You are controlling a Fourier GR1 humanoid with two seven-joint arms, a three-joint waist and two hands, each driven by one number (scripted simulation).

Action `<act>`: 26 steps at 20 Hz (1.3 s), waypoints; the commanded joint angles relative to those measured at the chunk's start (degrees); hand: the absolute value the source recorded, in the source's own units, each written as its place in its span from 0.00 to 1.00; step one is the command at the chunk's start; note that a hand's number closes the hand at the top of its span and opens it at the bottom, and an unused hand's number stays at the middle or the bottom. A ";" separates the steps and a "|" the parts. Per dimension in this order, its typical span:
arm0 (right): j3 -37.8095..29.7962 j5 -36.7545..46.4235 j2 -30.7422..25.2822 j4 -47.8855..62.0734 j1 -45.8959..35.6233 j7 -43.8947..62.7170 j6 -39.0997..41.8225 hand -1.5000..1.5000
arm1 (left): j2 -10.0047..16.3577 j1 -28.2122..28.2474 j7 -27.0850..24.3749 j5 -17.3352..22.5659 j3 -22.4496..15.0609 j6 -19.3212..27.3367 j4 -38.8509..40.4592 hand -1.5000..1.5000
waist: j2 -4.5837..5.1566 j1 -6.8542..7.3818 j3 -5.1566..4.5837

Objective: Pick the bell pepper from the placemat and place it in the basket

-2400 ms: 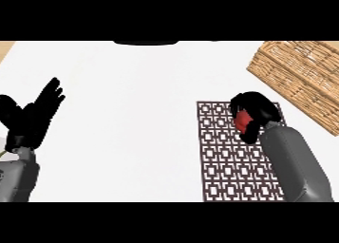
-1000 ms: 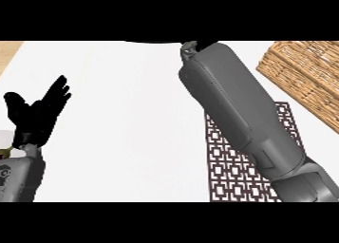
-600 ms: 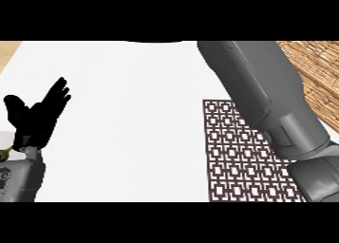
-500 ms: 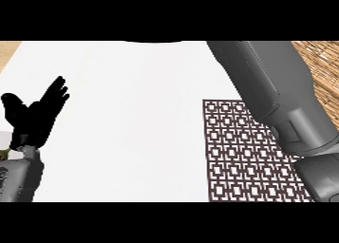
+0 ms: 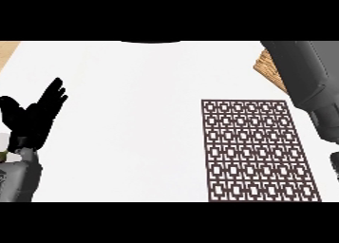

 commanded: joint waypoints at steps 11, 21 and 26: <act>-5.93 -6.81 -6.43 -8.30 16.02 -10.47 -3.76 1.00 | 0.06 2.33 -1.97 -0.21 0.90 -1.28 0.62 0.50 | -0.17 -0.62 0.04; -12.35 -7.07 -8.04 -0.24 19.50 -10.85 -16.23 0.00 | -0.27 1.12 -0.84 -0.06 1.21 -1.07 -0.18 0.50 | 0.16 0.29 0.05; -14.95 -11.43 -11.94 3.58 18.44 -21.91 -13.55 0.00 | 0.06 3.64 -2.33 -0.14 1.47 -2.34 -0.86 0.50 | 0.34 0.78 0.07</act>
